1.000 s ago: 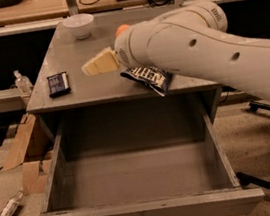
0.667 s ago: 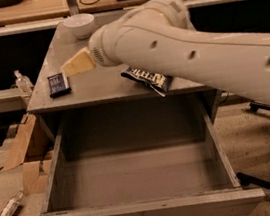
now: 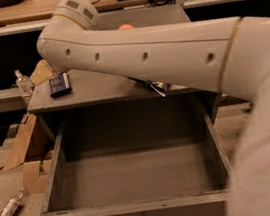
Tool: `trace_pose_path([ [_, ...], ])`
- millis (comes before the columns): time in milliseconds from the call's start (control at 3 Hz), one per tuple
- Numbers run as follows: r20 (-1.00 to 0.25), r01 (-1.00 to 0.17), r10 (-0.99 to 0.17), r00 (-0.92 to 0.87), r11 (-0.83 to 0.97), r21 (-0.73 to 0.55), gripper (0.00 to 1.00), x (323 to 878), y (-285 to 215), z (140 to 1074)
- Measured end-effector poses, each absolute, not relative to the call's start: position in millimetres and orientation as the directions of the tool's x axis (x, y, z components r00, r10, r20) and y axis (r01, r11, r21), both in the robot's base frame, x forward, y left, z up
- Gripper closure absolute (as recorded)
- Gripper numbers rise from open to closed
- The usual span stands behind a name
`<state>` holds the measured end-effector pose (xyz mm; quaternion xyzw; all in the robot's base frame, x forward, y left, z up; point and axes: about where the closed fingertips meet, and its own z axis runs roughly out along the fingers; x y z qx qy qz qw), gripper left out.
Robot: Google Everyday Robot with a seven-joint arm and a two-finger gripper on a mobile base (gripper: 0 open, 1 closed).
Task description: Place rxbar blueberry into top drawer
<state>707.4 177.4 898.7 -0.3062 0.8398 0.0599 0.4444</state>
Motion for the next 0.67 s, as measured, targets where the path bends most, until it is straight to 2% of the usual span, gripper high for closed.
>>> trace_pose_path([
  [667,-0.68,-0.543,-0.451,-0.577,0.835,-0.093,0.0,729.4,230.8,830.4],
])
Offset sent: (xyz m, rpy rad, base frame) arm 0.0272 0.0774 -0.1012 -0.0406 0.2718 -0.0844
